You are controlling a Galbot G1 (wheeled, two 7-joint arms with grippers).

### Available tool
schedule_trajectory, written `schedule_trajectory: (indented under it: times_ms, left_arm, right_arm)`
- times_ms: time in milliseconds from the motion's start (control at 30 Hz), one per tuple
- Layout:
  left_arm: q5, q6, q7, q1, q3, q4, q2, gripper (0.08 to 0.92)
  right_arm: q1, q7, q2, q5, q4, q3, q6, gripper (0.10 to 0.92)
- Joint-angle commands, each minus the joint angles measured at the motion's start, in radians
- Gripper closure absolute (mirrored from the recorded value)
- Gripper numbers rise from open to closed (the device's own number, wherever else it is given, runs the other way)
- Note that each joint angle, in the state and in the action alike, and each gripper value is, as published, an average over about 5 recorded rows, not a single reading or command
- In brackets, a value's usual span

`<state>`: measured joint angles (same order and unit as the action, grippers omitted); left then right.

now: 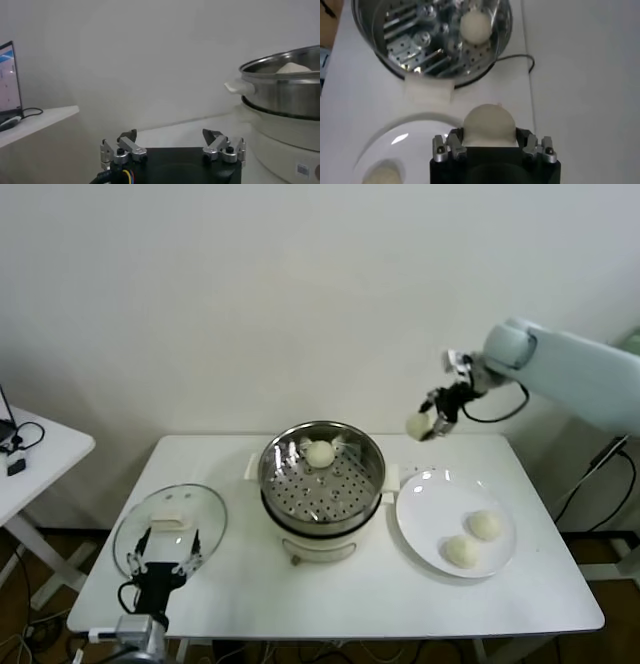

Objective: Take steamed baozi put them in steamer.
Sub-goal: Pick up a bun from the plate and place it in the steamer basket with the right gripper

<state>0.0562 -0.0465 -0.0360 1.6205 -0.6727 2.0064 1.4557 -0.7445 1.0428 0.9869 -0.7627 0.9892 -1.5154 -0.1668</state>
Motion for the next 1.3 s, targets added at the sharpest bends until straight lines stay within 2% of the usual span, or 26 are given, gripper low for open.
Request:
schedule_trajectory:
  times_ms: [33, 267, 467, 1300]
  left_arm:
    - [0.006, 0.002, -0.003, 0.009, 0.007, 0.009, 0.004, 0.177]
    - [0.011, 0.005, -0.004, 0.011, 0.000, 0.014, 0.009, 0.177]
    - [0.010, 0.007, -0.005, 0.013, -0.004, 0.012, 0.014, 0.177]
    - [-0.005, 0.015, -0.005, 0.010, -0.019, -0.018, 0.015, 0.177]
  right_arm:
    - [-0.071, -0.030, 0.231, -0.161, 0.016, -0.016, -0.050, 0.342]
    - [0.060, -0.054, 0.393, -0.132, -0.060, 0.046, -0.061, 0.338]
    - [0.139, -0.060, 0.461, -0.113, -0.094, 0.048, -0.061, 0.338]
    - [0.235, -0.072, 0.471, -0.050, -0.105, 0.027, -0.057, 0.338]
